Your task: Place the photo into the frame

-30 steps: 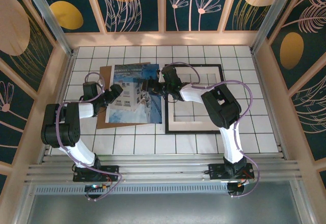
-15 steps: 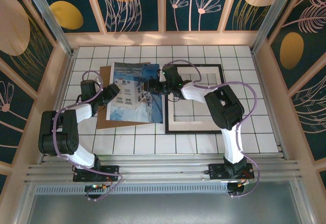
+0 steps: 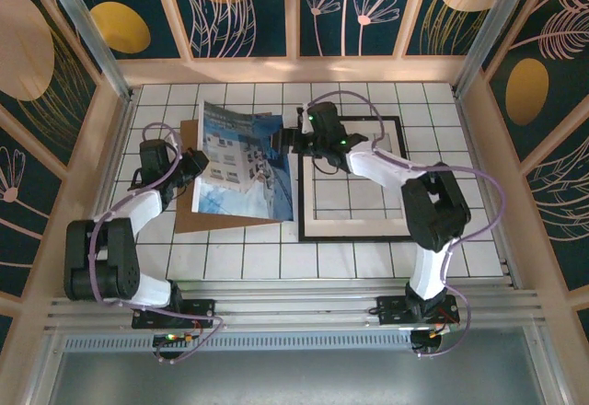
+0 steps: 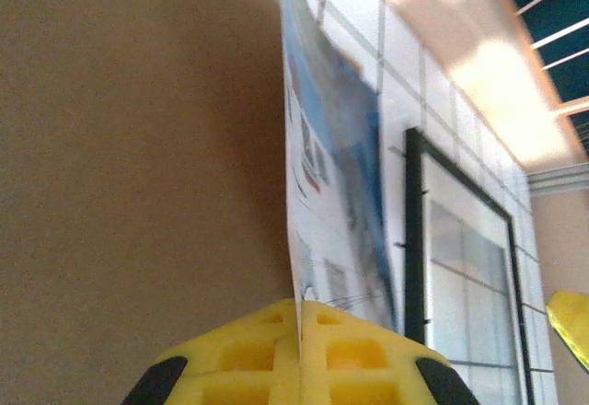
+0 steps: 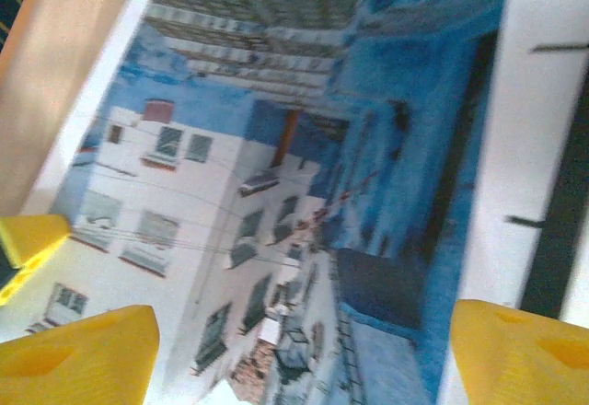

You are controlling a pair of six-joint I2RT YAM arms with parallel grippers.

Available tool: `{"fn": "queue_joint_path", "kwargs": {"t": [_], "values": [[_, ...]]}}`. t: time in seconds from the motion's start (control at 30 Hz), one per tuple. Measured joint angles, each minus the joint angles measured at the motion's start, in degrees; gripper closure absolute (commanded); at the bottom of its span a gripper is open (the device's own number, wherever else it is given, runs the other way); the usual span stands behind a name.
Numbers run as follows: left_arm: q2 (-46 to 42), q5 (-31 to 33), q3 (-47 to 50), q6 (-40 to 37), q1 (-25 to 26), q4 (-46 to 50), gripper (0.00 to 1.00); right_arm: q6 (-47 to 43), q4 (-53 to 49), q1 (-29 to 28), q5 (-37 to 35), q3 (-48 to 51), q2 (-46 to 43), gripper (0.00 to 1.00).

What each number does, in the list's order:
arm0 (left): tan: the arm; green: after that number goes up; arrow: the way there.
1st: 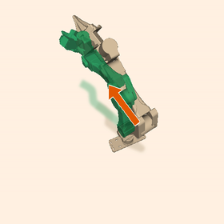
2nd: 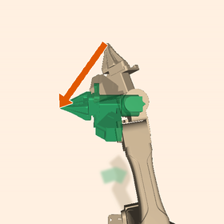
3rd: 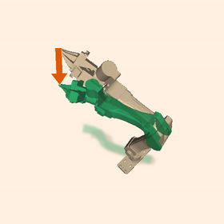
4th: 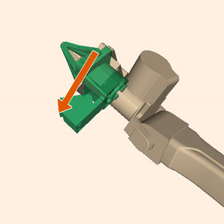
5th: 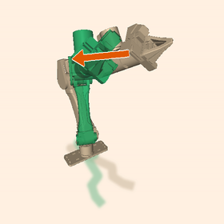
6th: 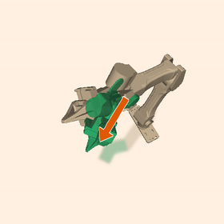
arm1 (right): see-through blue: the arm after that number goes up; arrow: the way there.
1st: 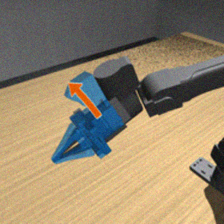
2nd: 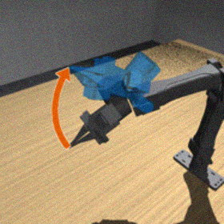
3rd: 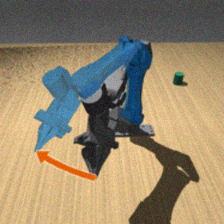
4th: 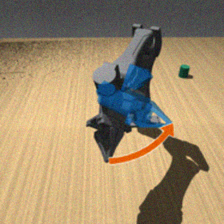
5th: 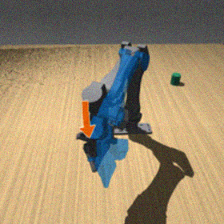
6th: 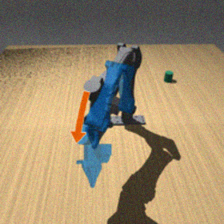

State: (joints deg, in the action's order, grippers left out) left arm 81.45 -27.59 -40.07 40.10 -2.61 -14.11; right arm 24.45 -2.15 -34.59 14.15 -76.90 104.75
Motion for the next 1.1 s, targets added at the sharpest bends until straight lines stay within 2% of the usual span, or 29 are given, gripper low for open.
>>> {"fn": "queue_joint_path", "kwargs": {"t": [0.1, 0.2, 0.37, 0.57, 0.67, 0.83, 0.97, 1.1], "values": [[-4.07, 2.23, -5.53, -1.11, 0.57, 4.35, 0.98, -1.77, -2.21, 1.62, -2.38, 0.20, -5.01, 0.16], [-7.19, 7.37, -15.04, -4.52, 2.78, 10.45, 1.00, -3.28, -3.30, 3.52, -4.09, 0.20, -9.68, 0.16], [-10.54, 20.13, -33.46, -13.46, 9.99, 19.67, 1.00, -4.87, -5.77, 7.72, -5.14, 0.20, -15.80, 0.15], [-10.36, 37.57, -46.90, -24.61, 18.93, 28.26, 1.00, -5.01, -7.17, 11.82, -4.48, 1.07, -19.47, 0.15], [-6.95, 46.82, -50.23, -29.66, 24.30, 32.22, 1.00, -4.76, -7.34, 12.52, -2.60, 2.40, -19.91, 0.15], [3.50, 61.44, -51.82, -36.68, 33.62, 39.12, 1.00, -3.52, -7.78, 14.78, 1.42, 5.64, -19.91, 0.15], [10.91, 66.77, -51.45, -38.66, 38.45, 43.34, 1.00, -0.39, -6.69, 18.51, 5.81, 9.07, -19.96, 0.15], [13.07, 67.60, -48.98, -38.71, 42.38, 44.17, 1.00, 4.76, -3.39, 21.09, 10.40, 12.33, -20.13, 0.15]]}}
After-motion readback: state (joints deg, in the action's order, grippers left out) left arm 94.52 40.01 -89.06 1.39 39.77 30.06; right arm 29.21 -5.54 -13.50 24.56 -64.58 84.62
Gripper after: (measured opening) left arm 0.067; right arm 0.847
